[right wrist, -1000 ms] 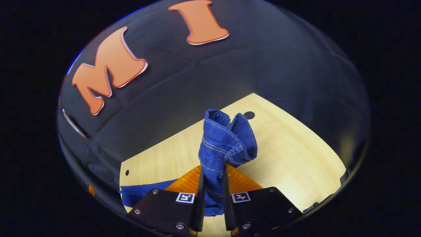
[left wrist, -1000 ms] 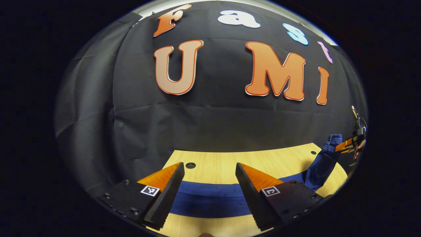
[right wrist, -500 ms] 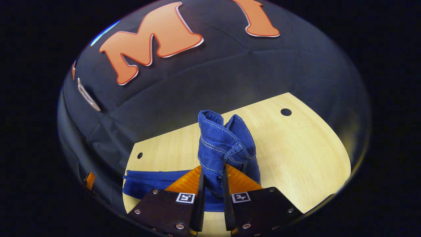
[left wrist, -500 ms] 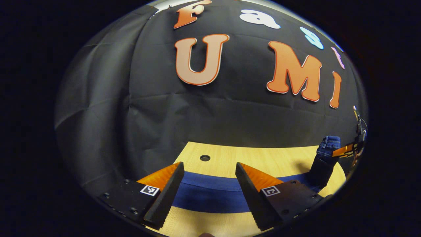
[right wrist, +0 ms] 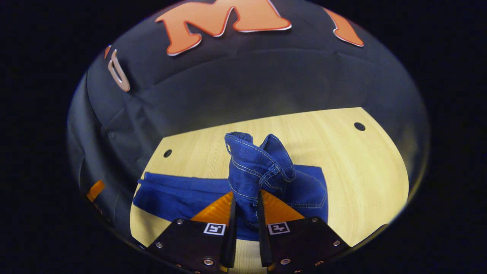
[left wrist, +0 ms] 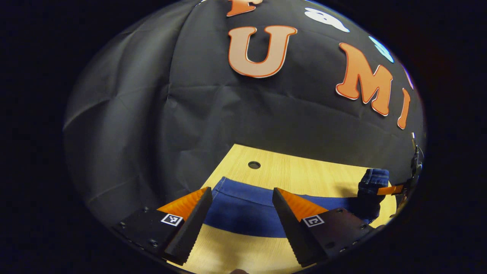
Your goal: Grasp the waist and the cuffs of the jeans and fold them to make the two legs overlap; first hold the waist and fold one-third of the jeans toward the cuffs, then hold the cuffs and fold the remaining one-third in the same direction to finish folding.
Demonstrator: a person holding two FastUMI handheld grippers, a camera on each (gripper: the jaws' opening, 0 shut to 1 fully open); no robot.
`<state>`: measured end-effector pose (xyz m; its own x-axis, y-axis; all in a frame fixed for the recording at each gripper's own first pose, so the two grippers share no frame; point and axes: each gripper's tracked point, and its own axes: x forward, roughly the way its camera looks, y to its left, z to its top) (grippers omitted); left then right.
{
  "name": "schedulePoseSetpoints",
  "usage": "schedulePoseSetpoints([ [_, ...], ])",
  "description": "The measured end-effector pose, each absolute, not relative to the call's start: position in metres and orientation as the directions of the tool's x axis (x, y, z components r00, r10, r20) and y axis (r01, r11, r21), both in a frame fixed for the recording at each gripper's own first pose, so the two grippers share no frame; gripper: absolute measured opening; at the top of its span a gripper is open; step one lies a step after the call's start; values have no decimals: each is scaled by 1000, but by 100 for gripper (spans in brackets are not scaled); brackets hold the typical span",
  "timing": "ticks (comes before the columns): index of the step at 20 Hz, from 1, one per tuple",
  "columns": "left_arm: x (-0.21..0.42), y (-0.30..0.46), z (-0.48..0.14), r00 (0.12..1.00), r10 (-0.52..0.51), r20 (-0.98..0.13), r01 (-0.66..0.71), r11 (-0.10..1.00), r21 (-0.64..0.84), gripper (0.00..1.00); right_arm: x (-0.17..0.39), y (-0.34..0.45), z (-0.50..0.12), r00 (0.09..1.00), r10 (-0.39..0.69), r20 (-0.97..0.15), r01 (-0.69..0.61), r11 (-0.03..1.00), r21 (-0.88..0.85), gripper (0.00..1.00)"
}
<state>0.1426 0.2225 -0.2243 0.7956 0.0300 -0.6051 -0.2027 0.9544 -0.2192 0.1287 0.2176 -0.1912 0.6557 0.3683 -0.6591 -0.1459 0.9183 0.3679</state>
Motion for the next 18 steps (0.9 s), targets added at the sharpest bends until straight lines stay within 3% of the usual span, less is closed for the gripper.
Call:
schedulePoseSetpoints([
  [3, 136, 227, -252, 754, 13, -657, -261, 923, -281, 98, 116, 243, -189, 620, 450, -643, -195, 882, 429, 34],
  [5, 133, 229, -273, 721, -7, -693, -301, 898, -322, 98, 117, 248, -182, 631, 470, -617, -207, 869, 450, 50],
  [7, 129, 234, -291, 689, -23, -724, -342, 871, -353, 98, 116, 247, -178, 640, 472, -606, -212, 867, 451, 53],
  [8, 127, 236, -300, 676, -31, -736, -365, 854, -371, 98, 117, 245, -176, 647, 463, -605, -212, 872, 440, 56],
  [9, 125, 235, -308, 661, -43, -749, -391, 832, -393, 98, 118, 239, -172, 659, 454, -600, -215, 878, 428, 49],
  [10, 122, 237, -317, 648, -54, -759, -414, 812, -411, 98, 118, 231, -168, 674, 441, -593, -217, 885, 412, 62],
  [13, 116, 236, -345, 601, -115, -791, -493, 726, -479, 98, 122, 207, -151, 726, 393, -564, -205, 907, 368, 75],
  [18, 113, 239, -379, 566, -175, -806, -613, 564, -553, 98, 120, 173, -134, 774, 321, -546, -166, 935, 314, 86],
])
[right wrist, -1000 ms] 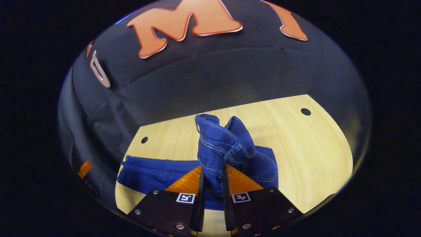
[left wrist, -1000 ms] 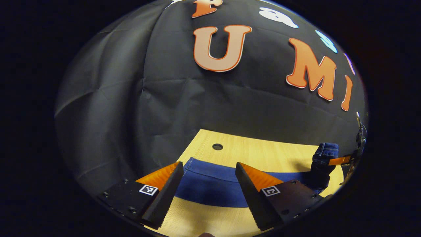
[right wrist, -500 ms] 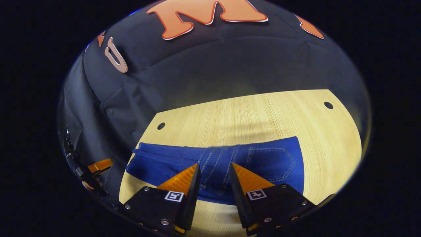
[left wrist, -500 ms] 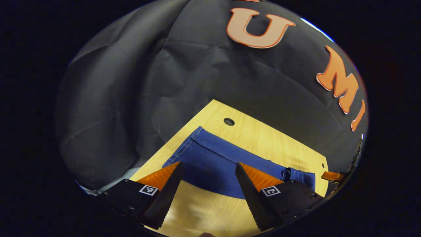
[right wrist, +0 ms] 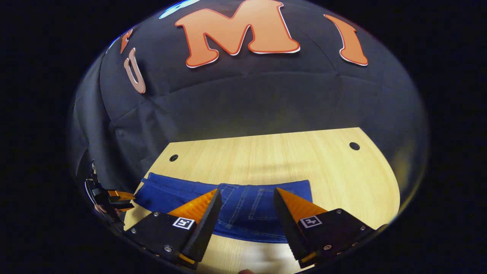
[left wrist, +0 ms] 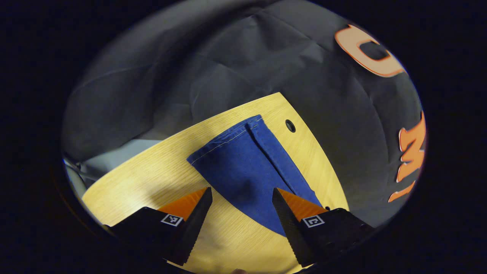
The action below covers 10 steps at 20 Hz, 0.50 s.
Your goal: Grasp the waist and the cuffs of the jeans and fold them to make the two legs overlap; first hold the waist and fold one-third of the jeans toward the cuffs, then hold the cuffs and fold the remaining one-third in the same direction to finish folding.
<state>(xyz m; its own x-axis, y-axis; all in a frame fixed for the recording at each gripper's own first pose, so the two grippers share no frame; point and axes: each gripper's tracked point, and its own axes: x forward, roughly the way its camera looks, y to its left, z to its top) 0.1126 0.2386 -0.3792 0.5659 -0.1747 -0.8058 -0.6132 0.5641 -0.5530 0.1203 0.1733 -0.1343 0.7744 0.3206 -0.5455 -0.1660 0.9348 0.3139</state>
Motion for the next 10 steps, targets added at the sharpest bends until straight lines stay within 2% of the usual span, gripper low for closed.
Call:
schedulePoseSetpoints([
  [3, 105, 252, -393, 562, -186, -806, -651, 502, -570, 96, 118, 159, -129, 791, 290, -539, -136, 942, 307, 87],
  [5, 98, 260, -398, 558, -196, -807, -679, 452, -579, 98, 115, 151, -126, 800, 270, -536, -116, 946, 303, 88],
  [10, 126, 272, -400, 614, -212, -761, -667, 377, -643, 94, 106, 139, -122, 812, 229, -536, -75, 953, 294, 88],
])
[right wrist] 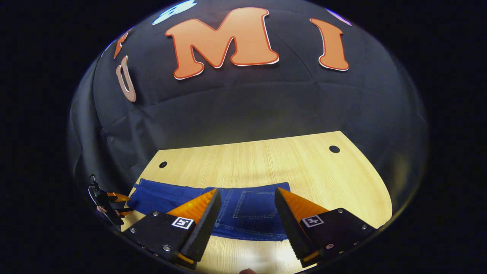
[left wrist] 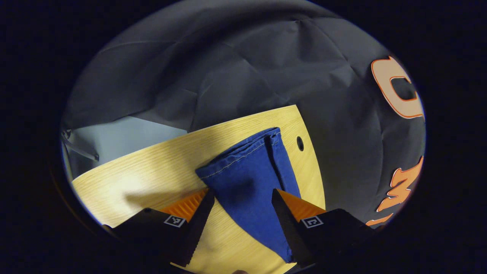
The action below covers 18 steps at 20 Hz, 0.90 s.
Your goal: Grasp the waist and the cuffs of the jeans and fold them to make the two legs overlap; first hold the waist and fold one-third of the jeans toward the cuffs, then hold the cuffs and fold the remaining one-third in the same direction to finish folding.
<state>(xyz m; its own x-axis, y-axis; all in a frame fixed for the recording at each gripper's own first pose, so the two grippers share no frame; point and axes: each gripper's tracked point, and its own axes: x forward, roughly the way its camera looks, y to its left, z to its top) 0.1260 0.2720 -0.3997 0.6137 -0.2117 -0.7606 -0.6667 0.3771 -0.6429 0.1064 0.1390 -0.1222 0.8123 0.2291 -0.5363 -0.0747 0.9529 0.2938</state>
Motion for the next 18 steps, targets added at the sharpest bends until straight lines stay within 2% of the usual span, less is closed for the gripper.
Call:
schedulePoseSetpoints([
  [2, 143, 269, -402, 636, -224, -739, -639, 385, -666, 90, 100, 136, -119, 817, 217, -534, -62, 954, 294, 89],
  [5, 162, 264, -403, 669, -232, -706, -601, 390, -698, 90, 92, 126, -118, 817, 192, -544, -40, 959, 279, 88],
  [7, 170, 260, -410, 667, -245, -704, -602, 380, -702, 83, 86, 117, -119, 813, 178, -554, -21, 960, 278, 88],
  [8, 177, 261, -409, 687, -243, -685, -605, 332, -724, 74, 84, 113, -119, 812, 171, -558, -12, 961, 276, 88],
  [9, 182, 259, -414, 697, -234, -678, -613, 298, -732, 72, 82, 108, -119, 812, 163, -560, -4, 962, 275, 88],
  [10, 179, 261, -424, 676, -225, -701, -641, 290, -711, 64, 80, 103, -120, 813, 152, -563, 8, 963, 271, 88],
  [12, 179, 264, -427, 682, -214, -700, -651, 259, -714, 18, 75, 94, -120, 816, 142, -560, 20, 962, 273, 88],
  [13, 172, 269, -424, 663, -206, -720, -660, 294, -692, 18, 76, 89, -120, 819, 138, -557, 22, 963, 270, 88],
  [14, 174, 269, -421, 668, -206, -715, -650, 307, -695, 7, 78, 86, -121, 820, 130, -557, 26, 964, 264, 88],
  [18, 175, 276, -376, 715, -179, -676, -584, 378, -718, 6, 84, 71, -118, 830, 138, -540, 21, 960, 279, 88],
])
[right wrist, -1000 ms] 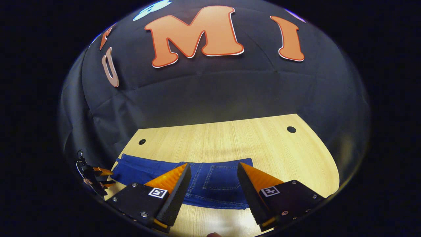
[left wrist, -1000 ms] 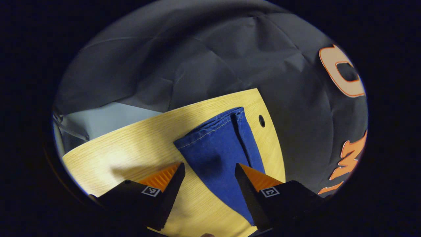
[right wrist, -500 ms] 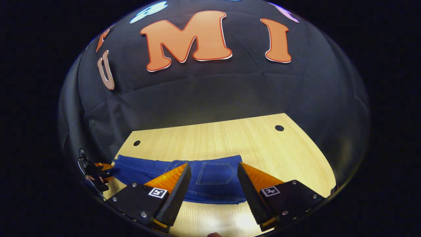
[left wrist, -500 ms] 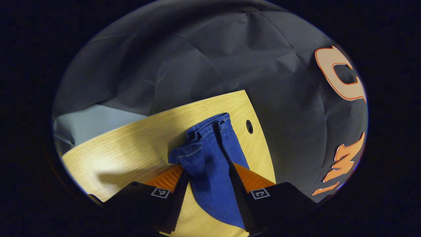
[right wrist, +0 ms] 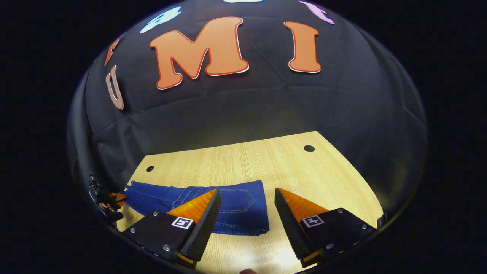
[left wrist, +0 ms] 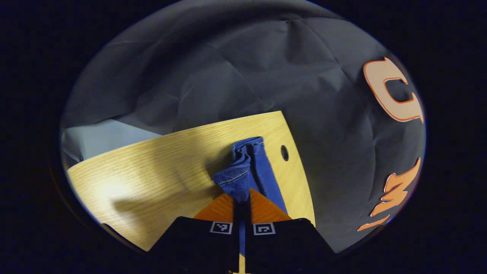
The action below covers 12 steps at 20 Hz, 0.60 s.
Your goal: Grasp the waist and the cuffs of the jeans and fold them to make the two legs overlap; first hold the waist and fold one-third of the jeans toward the cuffs, then hold the cuffs and fold the remaining one-third in the same direction to finish folding.
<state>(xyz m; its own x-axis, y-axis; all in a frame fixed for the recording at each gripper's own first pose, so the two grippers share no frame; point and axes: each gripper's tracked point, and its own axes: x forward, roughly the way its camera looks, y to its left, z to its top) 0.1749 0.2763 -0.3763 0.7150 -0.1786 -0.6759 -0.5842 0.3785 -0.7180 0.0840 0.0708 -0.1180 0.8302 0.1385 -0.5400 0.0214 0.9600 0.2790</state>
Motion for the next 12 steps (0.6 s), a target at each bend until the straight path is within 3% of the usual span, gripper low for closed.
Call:
schedulePoseSetpoints([
  [7, 188, 247, -286, 803, -161, -574, -423, 525, -738, 6, 97, 58, -115, 841, 174, -513, -14, 954, 301, 88],
  [12, 194, 196, -213, 847, -214, -487, -281, 597, -751, 6, 105, 52, -109, 850, 202, -486, -44, 948, 316, 88],
])
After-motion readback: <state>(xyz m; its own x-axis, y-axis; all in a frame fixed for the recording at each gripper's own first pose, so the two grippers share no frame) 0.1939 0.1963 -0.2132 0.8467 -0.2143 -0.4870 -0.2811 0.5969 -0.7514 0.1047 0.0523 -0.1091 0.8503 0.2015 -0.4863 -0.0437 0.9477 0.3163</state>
